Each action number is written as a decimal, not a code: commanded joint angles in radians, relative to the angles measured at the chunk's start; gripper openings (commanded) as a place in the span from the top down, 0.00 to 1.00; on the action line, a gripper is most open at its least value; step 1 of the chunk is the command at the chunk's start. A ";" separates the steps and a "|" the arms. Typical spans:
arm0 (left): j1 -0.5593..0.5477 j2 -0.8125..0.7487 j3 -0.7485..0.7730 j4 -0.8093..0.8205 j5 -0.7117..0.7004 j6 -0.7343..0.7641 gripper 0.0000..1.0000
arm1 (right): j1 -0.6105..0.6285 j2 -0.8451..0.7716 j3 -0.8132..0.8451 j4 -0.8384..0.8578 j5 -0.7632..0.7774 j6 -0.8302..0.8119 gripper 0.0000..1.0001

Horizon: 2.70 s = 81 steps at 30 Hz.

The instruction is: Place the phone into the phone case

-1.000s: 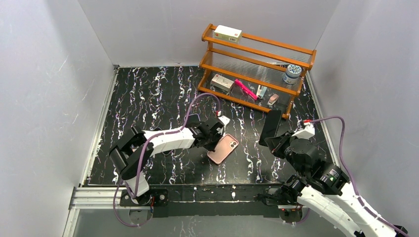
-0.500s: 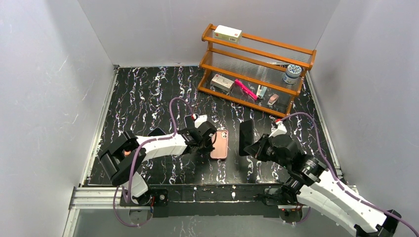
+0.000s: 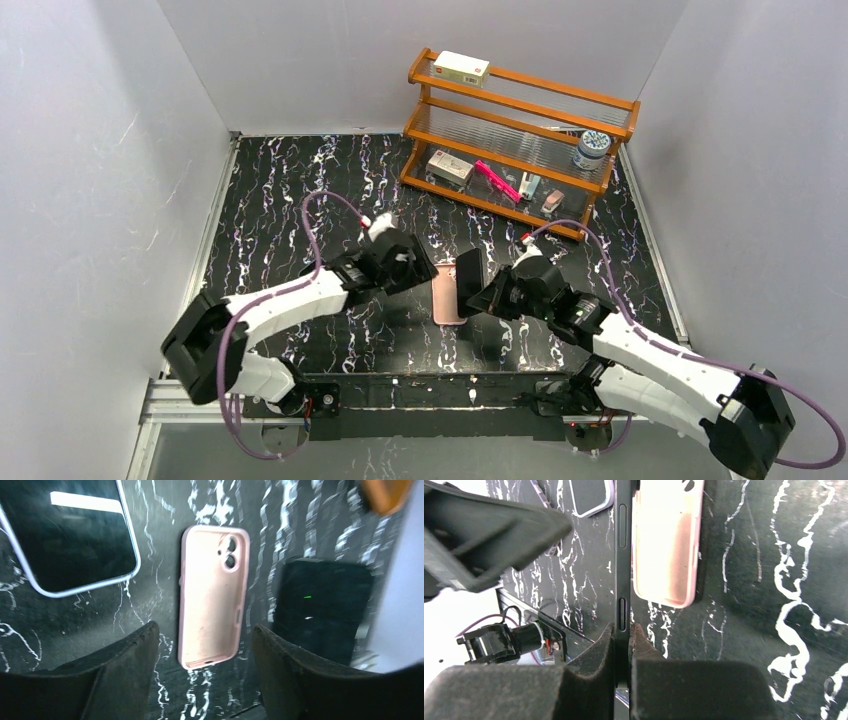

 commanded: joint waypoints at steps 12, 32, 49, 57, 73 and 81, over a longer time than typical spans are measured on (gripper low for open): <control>0.193 -0.093 -0.030 0.065 0.351 0.152 0.07 | -0.002 0.251 -0.009 0.363 -0.072 0.034 0.99; 0.198 0.080 -0.163 0.338 0.440 0.108 0.44 | -0.002 0.438 -0.052 0.487 -0.126 0.064 0.76; 0.195 0.155 -0.180 0.394 0.476 0.123 0.52 | -0.003 0.396 -0.024 0.365 -0.058 0.006 0.68; 0.173 0.195 -0.191 0.466 0.506 0.100 0.57 | -0.003 0.452 -0.019 0.411 -0.100 -0.006 0.76; 0.137 0.208 -0.190 0.402 0.436 0.108 0.70 | -0.013 0.465 0.049 0.276 -0.092 -0.063 0.63; 0.137 0.202 -0.187 0.378 0.417 0.119 0.70 | -0.023 0.389 0.126 0.039 -0.014 -0.133 0.48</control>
